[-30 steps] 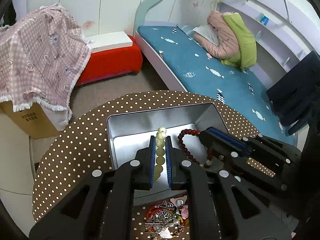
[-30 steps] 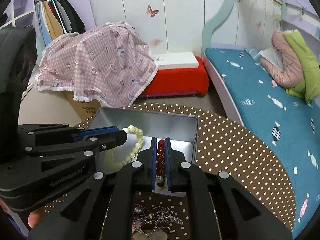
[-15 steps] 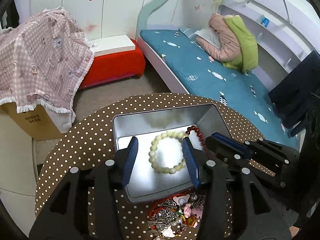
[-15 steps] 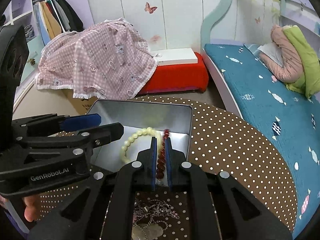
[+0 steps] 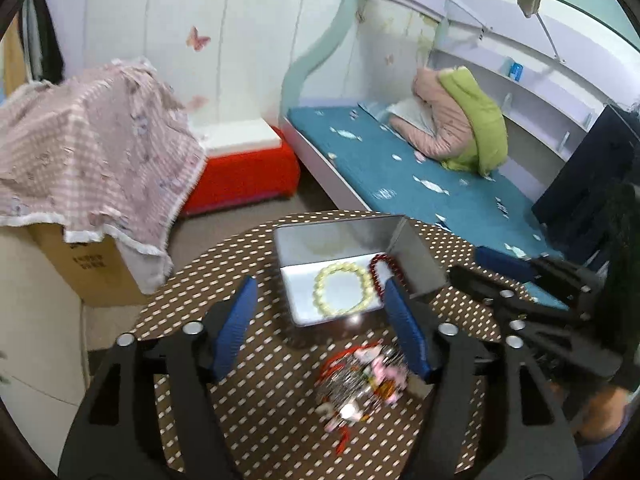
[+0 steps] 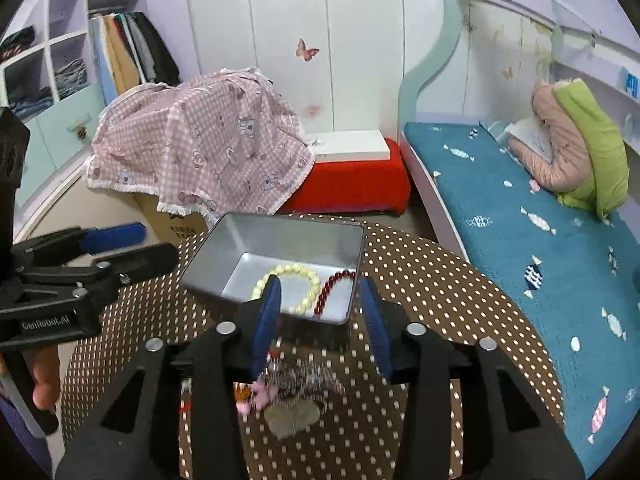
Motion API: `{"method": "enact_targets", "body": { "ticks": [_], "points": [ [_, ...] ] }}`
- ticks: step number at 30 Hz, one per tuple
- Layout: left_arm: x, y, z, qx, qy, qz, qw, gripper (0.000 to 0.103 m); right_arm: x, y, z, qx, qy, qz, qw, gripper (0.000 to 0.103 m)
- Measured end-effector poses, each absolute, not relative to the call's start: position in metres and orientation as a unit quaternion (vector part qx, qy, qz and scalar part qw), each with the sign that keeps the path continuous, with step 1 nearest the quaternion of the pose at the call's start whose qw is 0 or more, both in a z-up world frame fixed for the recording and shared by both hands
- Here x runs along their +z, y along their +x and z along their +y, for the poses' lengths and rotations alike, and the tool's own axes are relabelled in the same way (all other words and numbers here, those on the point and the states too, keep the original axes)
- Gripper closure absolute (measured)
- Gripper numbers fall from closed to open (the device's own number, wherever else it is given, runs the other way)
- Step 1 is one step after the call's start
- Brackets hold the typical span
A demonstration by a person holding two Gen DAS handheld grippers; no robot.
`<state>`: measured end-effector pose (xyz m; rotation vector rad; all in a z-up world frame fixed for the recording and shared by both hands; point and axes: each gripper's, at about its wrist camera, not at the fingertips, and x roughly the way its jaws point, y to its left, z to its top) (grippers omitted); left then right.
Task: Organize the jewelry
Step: 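Withdraw both tools and lower the right tool to the jade pendant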
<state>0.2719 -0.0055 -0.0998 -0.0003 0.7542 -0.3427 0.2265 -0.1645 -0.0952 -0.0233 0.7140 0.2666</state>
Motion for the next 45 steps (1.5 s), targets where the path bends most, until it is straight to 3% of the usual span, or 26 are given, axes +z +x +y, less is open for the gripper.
{"method": "enact_targets", "body": {
  "ticks": [10,20,34,35,36,45],
  "points": [
    [-0.141,0.208,0.005,-0.135,0.030,0.361,0.922,0.034,-0.130,0.179,-0.171,0.115,-0.036,0.363,0.924,0.056],
    [-0.180,0.205,-0.006,-0.145,0.033,0.407,0.901,0.038,-0.156,0.163,-0.173,0.121,-0.015,0.388,0.914,0.052],
    [-0.201,0.213,-0.022,-0.166,0.044,0.431,0.886,0.073,-0.168,0.161,-0.178,0.123,-0.009,0.397,0.909,0.051],
    [-0.201,0.213,-0.023,-0.168,0.043,0.430,0.886,0.084,-0.169,0.162,-0.177,0.123,-0.009,0.397,0.909,0.051],
    [-0.201,0.213,-0.024,-0.177,0.040,0.432,0.884,0.087,-0.169,0.162,-0.177,0.123,-0.009,0.398,0.909,0.051],
    [-0.184,0.206,-0.011,-0.186,0.012,0.414,0.891,0.088,-0.170,0.161,-0.176,0.123,-0.010,0.402,0.907,0.050]
  ]
}}
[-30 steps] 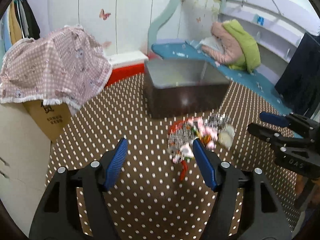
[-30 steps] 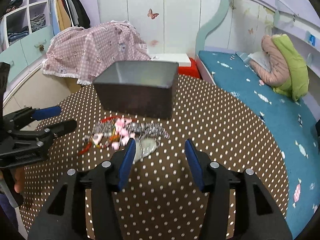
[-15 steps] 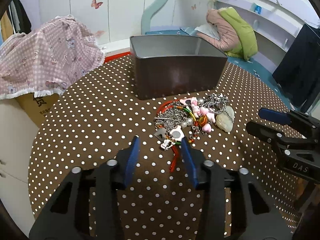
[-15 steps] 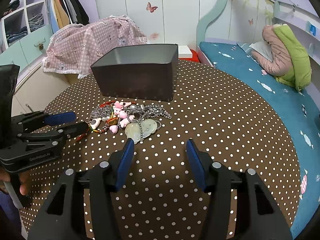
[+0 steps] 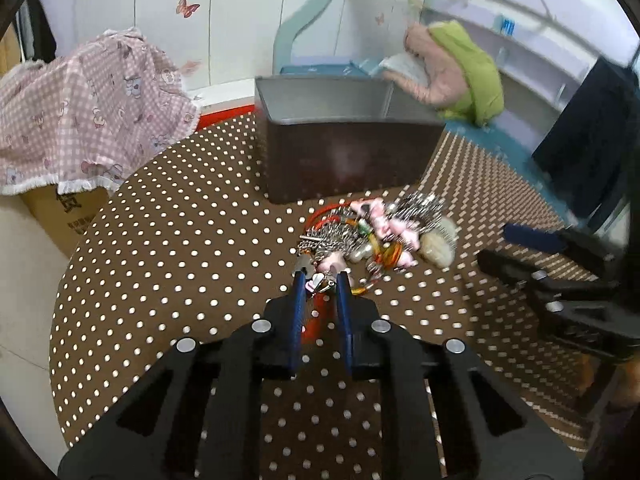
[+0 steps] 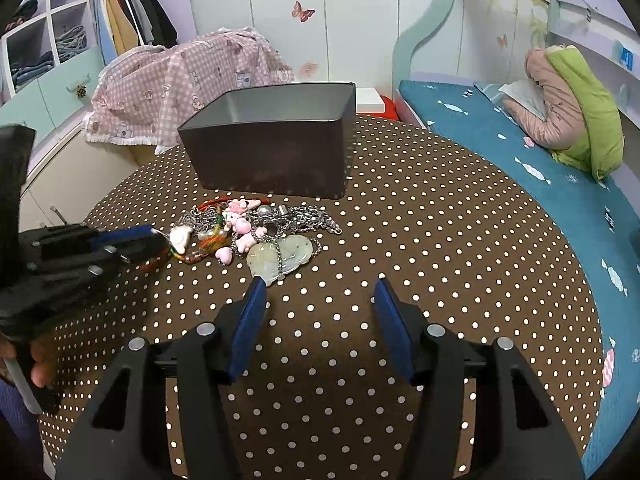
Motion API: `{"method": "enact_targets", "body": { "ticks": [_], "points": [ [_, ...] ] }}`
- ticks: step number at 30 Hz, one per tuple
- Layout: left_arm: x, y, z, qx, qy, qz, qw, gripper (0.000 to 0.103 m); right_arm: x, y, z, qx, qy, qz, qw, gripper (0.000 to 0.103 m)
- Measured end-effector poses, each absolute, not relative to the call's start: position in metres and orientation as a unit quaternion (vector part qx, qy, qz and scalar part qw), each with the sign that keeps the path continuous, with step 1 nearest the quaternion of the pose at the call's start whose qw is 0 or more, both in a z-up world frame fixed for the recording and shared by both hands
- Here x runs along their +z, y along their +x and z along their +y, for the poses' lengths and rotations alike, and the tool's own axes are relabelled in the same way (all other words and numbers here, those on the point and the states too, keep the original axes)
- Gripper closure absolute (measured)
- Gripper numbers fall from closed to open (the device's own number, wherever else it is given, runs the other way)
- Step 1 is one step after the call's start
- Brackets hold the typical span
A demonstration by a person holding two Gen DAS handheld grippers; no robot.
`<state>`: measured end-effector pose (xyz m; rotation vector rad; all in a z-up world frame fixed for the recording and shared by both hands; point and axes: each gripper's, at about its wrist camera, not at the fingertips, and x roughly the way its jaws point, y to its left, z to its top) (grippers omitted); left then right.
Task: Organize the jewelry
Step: 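Withdraw both tools and lower the right tool to the jade pendant, then grasp the white jade pendant with the right tool and place it in the box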
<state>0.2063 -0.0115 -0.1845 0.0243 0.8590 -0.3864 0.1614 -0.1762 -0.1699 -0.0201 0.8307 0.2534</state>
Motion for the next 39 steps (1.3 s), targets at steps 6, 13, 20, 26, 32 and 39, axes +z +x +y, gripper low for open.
{"method": "enact_targets", "body": {
  "ticks": [6,13,20,26,32,39],
  "points": [
    [-0.142,0.193,0.025,-0.216,-0.056,0.375,0.900,0.088,-0.172,0.162,-0.171,0.128,-0.016,0.408,0.904,0.049],
    [-0.125,0.177,0.041,-0.198,-0.061,0.360,0.910,0.088,-0.176,0.175,-0.155,0.135,-0.027,0.416,0.899,0.049],
    [-0.132,0.175,0.047,-0.200,-0.061,0.369,0.906,0.088,-0.179,0.196,-0.151,0.140,-0.035,0.426,0.893,0.044],
    [-0.138,0.181,0.044,-0.208,-0.059,0.375,0.901,0.088,-0.181,0.205,-0.140,0.153,-0.065,0.429,0.888,0.046],
    [-0.138,0.186,0.032,-0.223,-0.055,0.377,0.897,0.088,-0.180,0.200,-0.141,0.151,-0.079,0.429,0.887,0.062],
    [-0.133,0.186,0.020,-0.243,-0.054,0.379,0.892,0.088,-0.172,0.170,-0.159,0.146,-0.082,0.430,0.887,0.062]
  ]
}}
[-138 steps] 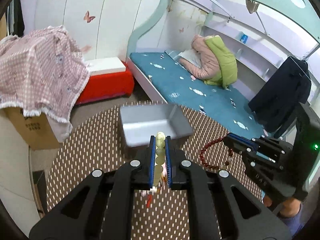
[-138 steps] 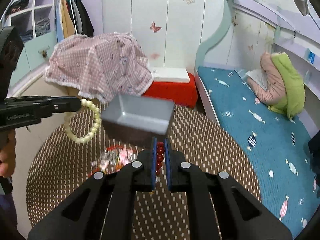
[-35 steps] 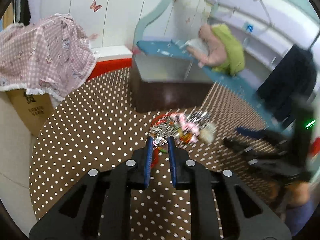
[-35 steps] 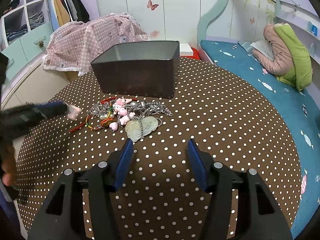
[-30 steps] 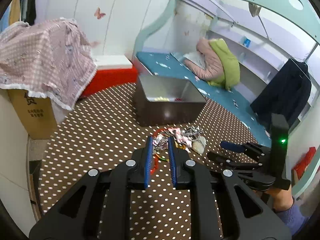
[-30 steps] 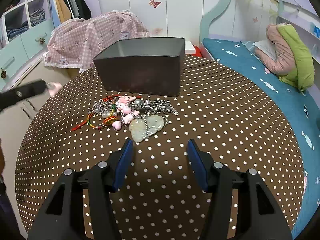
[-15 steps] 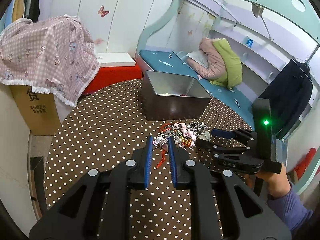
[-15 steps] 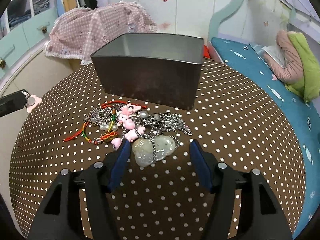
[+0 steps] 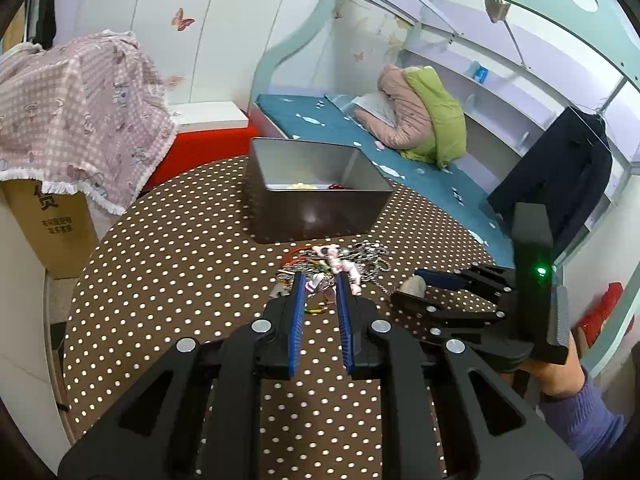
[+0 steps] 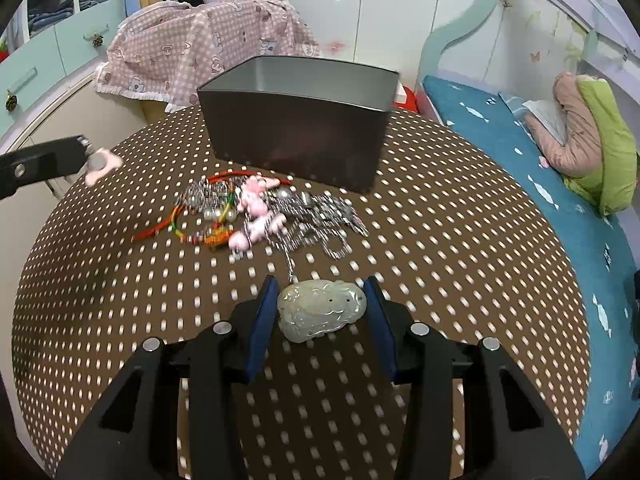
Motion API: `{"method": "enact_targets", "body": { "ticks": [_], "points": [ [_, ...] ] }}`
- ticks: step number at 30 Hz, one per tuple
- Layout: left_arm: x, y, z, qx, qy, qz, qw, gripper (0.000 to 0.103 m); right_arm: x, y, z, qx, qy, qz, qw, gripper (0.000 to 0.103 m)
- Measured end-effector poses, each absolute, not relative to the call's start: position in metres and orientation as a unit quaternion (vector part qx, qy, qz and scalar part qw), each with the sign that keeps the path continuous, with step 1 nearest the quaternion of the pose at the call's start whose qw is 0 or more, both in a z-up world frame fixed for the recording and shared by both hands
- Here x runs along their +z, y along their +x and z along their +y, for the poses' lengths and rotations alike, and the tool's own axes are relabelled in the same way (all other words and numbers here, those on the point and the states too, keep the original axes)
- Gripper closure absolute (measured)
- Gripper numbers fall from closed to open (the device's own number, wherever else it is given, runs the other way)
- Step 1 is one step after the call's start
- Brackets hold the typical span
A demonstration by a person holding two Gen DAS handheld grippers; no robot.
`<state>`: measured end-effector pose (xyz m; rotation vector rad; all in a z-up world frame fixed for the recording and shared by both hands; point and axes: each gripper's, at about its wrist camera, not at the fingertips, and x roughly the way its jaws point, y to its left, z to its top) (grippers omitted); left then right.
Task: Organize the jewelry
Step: 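Grasp the white jade pendant with the right tool and place it in the box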
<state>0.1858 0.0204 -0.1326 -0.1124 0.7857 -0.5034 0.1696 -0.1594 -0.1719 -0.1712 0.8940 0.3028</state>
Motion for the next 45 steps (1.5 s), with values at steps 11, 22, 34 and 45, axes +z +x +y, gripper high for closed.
{"method": "enact_targets", "body": {
  "ticks": [11,22,34,45],
  "points": [
    [-0.085,0.226,-0.016,-0.294,-0.058,0.357,0.884,0.087,-0.106,0.179,-0.171,0.151,-0.041,0.364,0.918,0.062],
    [-0.117,0.333,-0.035,-0.243,-0.076,0.438,0.862,0.087,-0.098,0.258,-0.152,0.146,-0.028,0.375,0.915,0.061],
    [-0.147,0.351,-0.039,-0.224,-0.068,0.463,0.855,0.087,-0.126,0.288,-0.134,0.151,-0.044,0.411,0.898,0.061],
    [-0.146,0.350,-0.038,-0.217,-0.059,0.460,0.859,0.071,-0.129,0.292,-0.129,0.151,-0.056,0.421,0.893,0.061]
  ]
}}
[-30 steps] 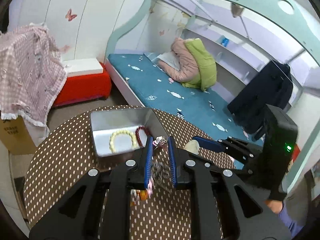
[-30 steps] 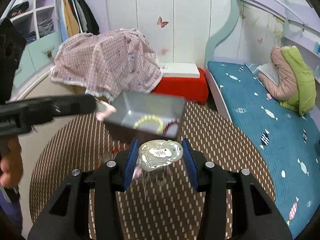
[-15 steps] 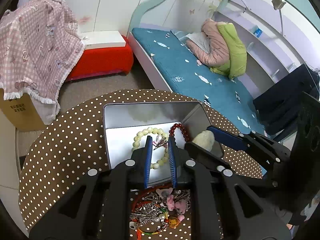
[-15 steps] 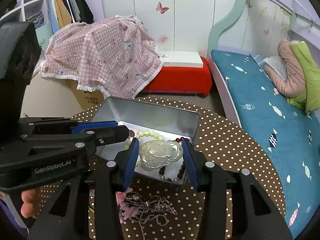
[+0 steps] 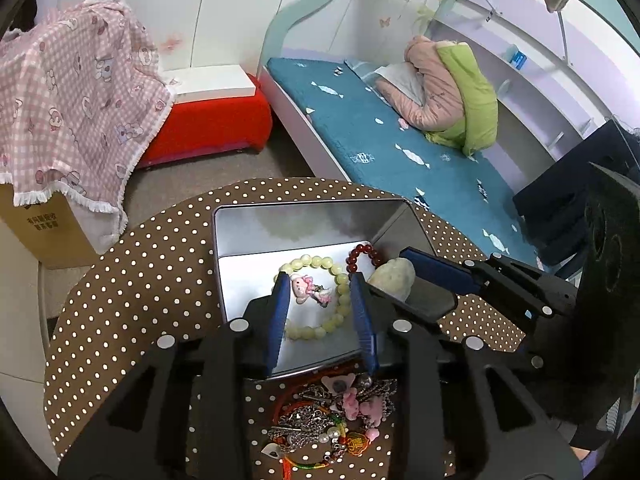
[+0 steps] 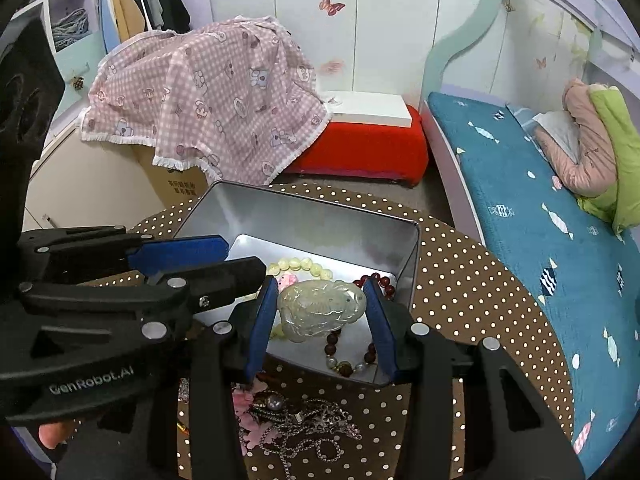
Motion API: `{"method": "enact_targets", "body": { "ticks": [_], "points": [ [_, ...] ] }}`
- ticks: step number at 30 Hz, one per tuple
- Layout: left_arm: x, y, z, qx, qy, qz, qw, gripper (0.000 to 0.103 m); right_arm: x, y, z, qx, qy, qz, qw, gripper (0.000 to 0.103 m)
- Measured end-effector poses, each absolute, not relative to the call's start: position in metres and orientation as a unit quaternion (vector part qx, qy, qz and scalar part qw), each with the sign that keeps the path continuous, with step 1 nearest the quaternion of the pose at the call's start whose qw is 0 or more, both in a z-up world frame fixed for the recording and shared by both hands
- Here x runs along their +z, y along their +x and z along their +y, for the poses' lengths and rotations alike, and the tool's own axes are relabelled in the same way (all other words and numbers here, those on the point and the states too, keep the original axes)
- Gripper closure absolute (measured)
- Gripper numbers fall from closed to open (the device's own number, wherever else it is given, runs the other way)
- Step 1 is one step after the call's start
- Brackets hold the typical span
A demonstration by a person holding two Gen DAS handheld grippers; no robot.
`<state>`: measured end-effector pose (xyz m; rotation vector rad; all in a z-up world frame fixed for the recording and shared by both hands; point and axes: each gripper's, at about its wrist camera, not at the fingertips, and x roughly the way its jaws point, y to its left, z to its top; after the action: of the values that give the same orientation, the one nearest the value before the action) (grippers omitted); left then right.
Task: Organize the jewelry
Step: 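Grasp the white jade pendant with the right tool and place it in the box, then withdraw the right tool and grasp the red string bracelet with the left tool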
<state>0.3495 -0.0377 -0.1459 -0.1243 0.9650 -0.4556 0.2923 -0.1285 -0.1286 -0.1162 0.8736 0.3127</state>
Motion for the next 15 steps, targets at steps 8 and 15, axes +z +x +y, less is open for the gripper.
{"method": "enact_targets", "body": {
  "ticks": [8,15],
  "points": [
    [-0.142,0.345,-0.030,-0.223,-0.074,0.458,0.857,0.063,-0.129,0.292,-0.125,0.143,-0.062,0.421,0.893,0.061],
    [-0.136,0.338,-0.021,-0.227,-0.089,0.458,0.855,0.063,-0.123,0.286,-0.132,0.143,-0.054,0.411,0.899,0.060]
  ]
}}
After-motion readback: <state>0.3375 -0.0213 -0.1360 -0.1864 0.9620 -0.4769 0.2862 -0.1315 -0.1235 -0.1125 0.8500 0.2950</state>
